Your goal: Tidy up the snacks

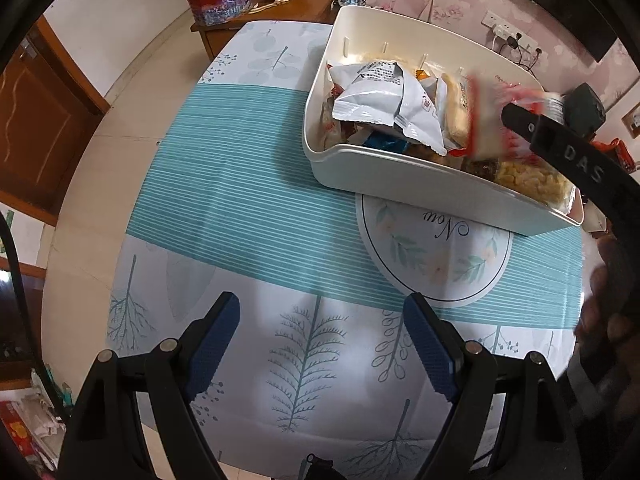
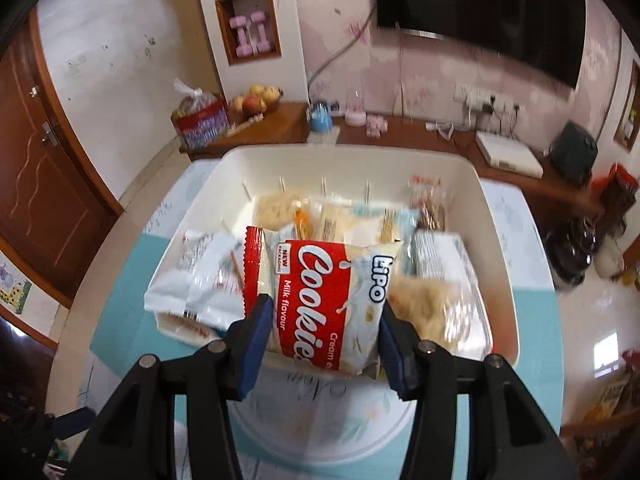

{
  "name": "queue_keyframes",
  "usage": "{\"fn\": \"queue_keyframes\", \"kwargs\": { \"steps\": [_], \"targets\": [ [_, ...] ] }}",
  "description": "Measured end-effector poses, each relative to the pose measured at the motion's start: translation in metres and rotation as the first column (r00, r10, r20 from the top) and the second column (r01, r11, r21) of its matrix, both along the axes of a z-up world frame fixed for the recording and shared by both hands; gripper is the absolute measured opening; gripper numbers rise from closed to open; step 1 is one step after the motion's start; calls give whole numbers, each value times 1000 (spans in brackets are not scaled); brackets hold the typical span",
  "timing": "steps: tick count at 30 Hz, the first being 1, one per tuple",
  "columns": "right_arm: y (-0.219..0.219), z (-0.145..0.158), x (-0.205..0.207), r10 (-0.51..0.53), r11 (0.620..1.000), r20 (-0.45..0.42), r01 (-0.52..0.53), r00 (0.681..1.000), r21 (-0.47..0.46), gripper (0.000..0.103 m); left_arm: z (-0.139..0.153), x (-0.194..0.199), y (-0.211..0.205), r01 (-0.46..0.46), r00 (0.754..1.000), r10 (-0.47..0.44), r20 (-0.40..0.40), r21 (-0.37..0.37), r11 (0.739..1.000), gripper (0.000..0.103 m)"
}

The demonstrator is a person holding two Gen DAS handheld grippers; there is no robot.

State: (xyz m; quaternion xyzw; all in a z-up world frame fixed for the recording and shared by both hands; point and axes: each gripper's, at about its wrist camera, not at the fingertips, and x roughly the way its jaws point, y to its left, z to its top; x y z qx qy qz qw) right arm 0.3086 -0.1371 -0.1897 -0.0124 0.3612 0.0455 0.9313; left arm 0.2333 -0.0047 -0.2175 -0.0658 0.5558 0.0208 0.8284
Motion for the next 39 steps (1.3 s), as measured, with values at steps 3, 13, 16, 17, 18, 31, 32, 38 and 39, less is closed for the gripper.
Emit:
{"fn": "queue_keyframes", "kwargs": {
  "steps": [3,13,16,17,18,31,32,38,39],
  "targets": [
    [-1,1,0,-10,1000,26,10,1000,-6,54,5,-3,8,21,1000,-21,7,-5,1000,83],
    [-1,12,-55,-118,992,16,119,993,-47,78,47,-36,32,206,976,-208,68,35,978,83],
    [0,11,-80,-148,988,-15,147,989,-43,80,59,-52,36,241,966,-244,82,43,970,83],
    [0,10,-89,-157,987,-30,156,987,-39,81,63,-60,38,254,962,-257,88,44,966,83],
    [0,9,-100,-171,985,-50,170,984,-40,81,66,-66,38,264,959,-267,93,45,964,83],
    [-5,46,-227,-136,991,-174,132,975,-35,88,101,-137,26,248,964,-245,104,-18,969,83],
    [-6,54,-235,-121,992,-169,116,978,-42,88,105,-142,22,245,964,-242,112,-14,969,83],
    [-18,83,-272,-57,998,-193,60,980,9,90,124,-168,11,153,970,-151,190,1,988,83],
    [-21,87,-279,-41,999,-196,47,980,27,90,126,-172,9,146,968,-143,207,1,989,83]
  ]
}}
